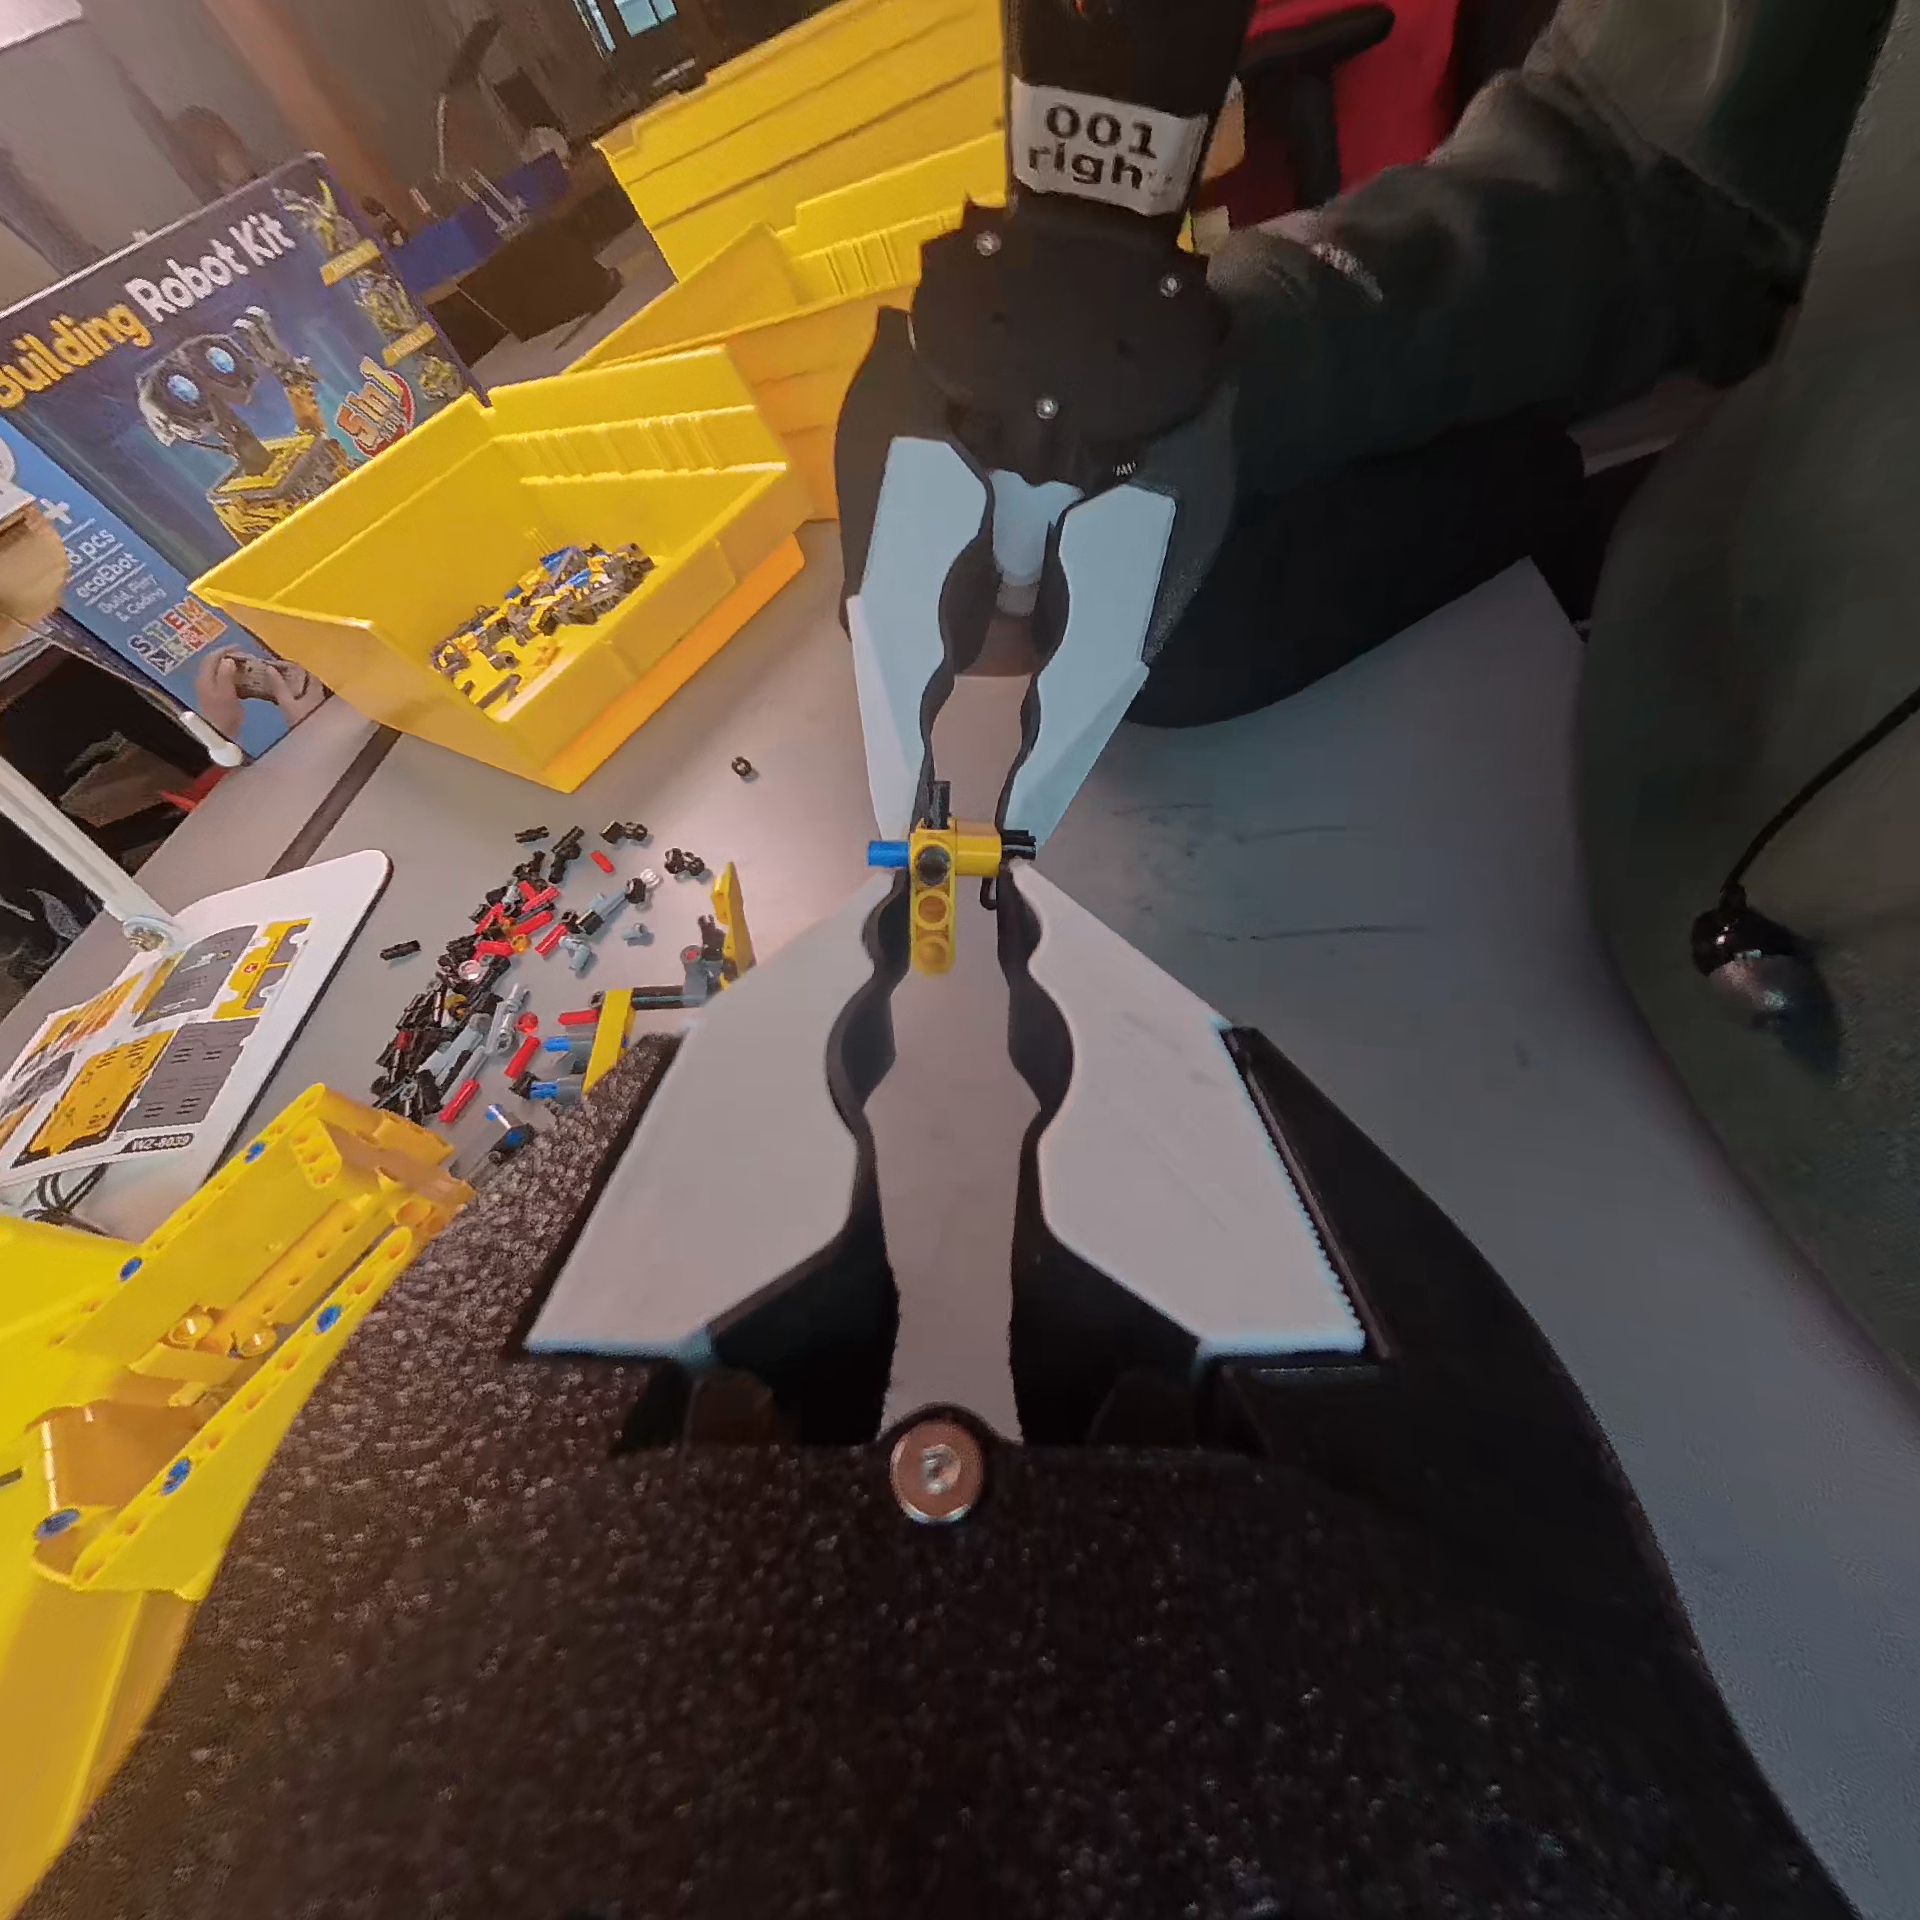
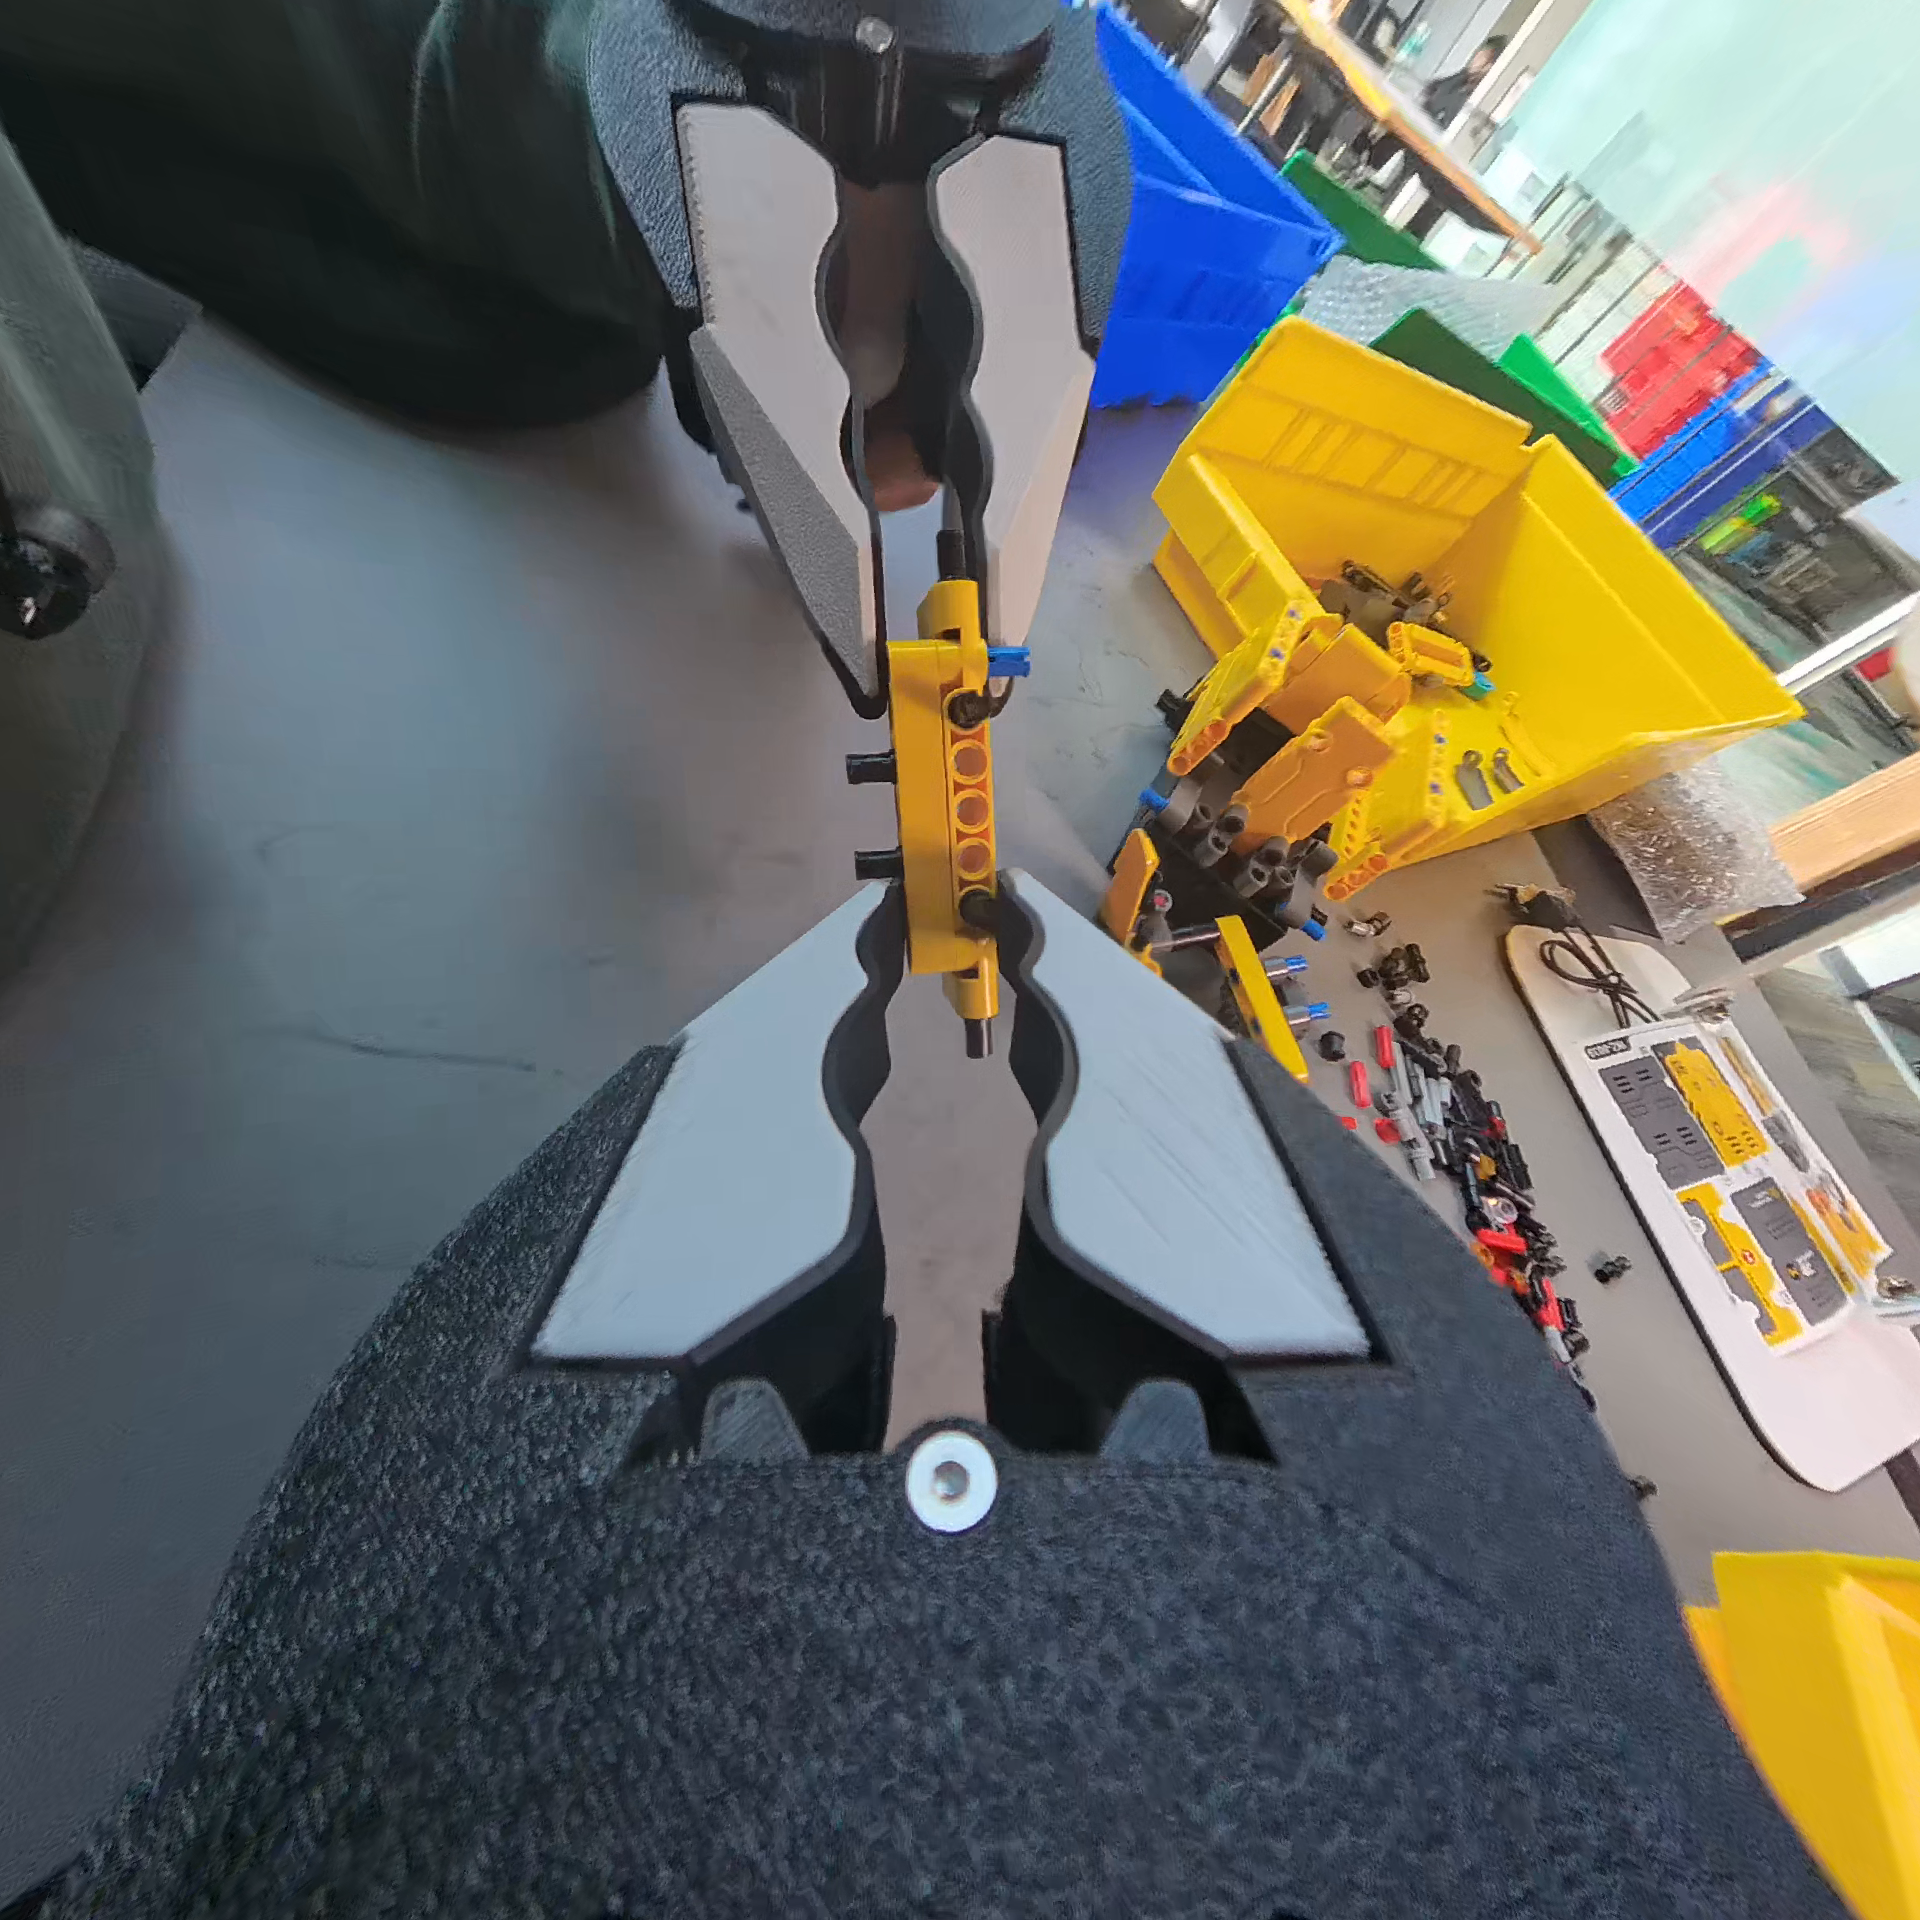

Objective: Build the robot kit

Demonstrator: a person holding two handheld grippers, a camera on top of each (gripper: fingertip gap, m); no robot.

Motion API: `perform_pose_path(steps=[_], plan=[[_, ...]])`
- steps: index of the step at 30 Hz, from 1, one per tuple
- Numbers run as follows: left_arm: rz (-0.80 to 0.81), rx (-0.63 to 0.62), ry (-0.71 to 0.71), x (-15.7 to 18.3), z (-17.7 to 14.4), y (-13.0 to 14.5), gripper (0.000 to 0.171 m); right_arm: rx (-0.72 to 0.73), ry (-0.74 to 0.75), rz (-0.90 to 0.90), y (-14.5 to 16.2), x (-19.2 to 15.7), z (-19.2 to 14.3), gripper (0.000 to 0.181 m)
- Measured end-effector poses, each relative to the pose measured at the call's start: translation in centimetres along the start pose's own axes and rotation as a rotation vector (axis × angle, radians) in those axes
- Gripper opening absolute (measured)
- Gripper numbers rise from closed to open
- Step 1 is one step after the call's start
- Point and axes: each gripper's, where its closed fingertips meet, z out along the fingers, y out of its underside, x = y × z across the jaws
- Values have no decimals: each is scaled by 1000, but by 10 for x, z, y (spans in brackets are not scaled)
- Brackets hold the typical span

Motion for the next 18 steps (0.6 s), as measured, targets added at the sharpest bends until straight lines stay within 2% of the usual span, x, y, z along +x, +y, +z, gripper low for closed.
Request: perform_pose_path(steps=[2, 5, 6, 8, 13, 15, 18], plan=[[-45, 75, -2, -6, -5, -9, 16, 94, 26, 48, -13, 8, -7, 19], [-73, 149, -8, -10, -12, -19, 16, 212, 22, 170, -26, 21, -21, 39], [-76, 160, -8, -10, -13, -22, 16, 241, 7, 209, -29, 23, -25, 46], [-61, 174, -12, -9, -14, -25, 16, 262, -14, 252, -30, 24, -28, 48], [-51, 209, 1, -4, -16, -34, 16, 243, -55, 226, -29, 14, -24, 36], [-54, 219, 5, -4, -17, -35, 16, 267, -65, 213, -32, 11, -26, 18], [-82, 230, 29, -3, -18, -35, 16, 280, -75, 212, -35, 10, -27, 16]])
